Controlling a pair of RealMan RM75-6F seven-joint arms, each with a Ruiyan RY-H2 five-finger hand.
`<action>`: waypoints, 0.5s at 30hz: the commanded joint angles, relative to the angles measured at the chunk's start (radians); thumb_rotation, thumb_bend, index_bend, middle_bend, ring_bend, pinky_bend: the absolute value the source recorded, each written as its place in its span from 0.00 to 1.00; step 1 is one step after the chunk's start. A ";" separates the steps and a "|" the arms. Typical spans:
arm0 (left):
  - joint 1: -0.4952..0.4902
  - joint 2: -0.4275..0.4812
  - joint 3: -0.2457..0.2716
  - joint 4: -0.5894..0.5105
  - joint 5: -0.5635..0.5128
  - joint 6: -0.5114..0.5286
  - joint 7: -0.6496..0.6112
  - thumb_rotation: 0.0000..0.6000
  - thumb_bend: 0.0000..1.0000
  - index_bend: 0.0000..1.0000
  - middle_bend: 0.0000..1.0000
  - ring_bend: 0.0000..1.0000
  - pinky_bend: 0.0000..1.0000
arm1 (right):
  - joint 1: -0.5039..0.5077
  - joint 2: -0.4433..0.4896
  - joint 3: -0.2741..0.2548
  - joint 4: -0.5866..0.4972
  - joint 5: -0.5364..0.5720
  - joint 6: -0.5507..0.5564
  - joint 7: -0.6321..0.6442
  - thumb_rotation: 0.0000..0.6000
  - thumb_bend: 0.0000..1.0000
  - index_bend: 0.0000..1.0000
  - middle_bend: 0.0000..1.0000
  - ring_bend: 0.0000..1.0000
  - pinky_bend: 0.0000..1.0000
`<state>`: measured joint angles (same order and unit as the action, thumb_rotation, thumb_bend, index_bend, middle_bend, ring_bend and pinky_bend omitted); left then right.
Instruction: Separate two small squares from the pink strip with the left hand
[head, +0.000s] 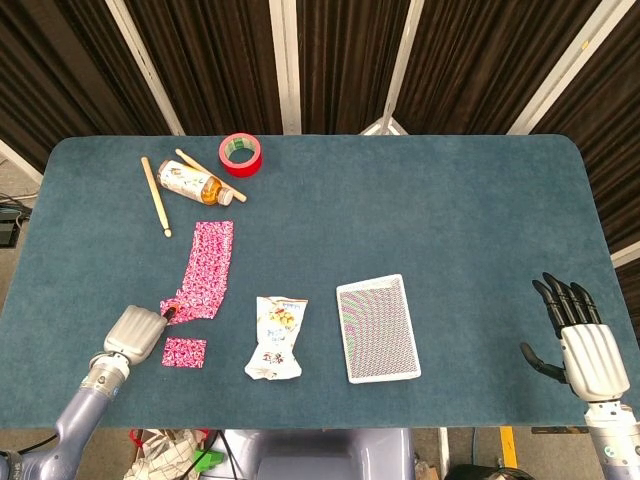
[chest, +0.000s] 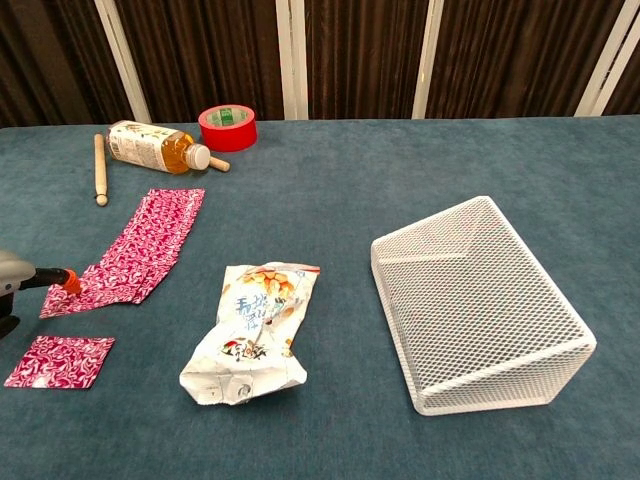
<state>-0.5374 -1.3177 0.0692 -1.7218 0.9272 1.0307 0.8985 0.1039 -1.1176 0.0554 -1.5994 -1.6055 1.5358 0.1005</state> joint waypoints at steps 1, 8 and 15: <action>0.003 0.010 0.011 0.007 -0.017 0.009 0.005 1.00 0.80 0.17 0.86 0.71 0.51 | 0.000 0.000 0.000 -0.001 0.000 0.000 -0.002 1.00 0.31 0.00 0.04 0.09 0.07; 0.016 0.036 0.034 0.021 -0.034 0.026 0.002 1.00 0.80 0.17 0.86 0.71 0.51 | 0.001 -0.003 -0.002 -0.002 -0.001 -0.004 -0.011 1.00 0.31 0.00 0.04 0.09 0.07; 0.033 0.072 0.045 0.021 -0.032 0.049 -0.026 1.00 0.80 0.17 0.86 0.71 0.51 | 0.004 -0.006 -0.002 -0.004 -0.001 -0.008 -0.019 1.00 0.31 0.00 0.04 0.09 0.07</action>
<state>-0.5065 -1.2478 0.1130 -1.7009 0.8944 1.0781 0.8747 0.1080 -1.1232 0.0535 -1.6034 -1.6065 1.5276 0.0814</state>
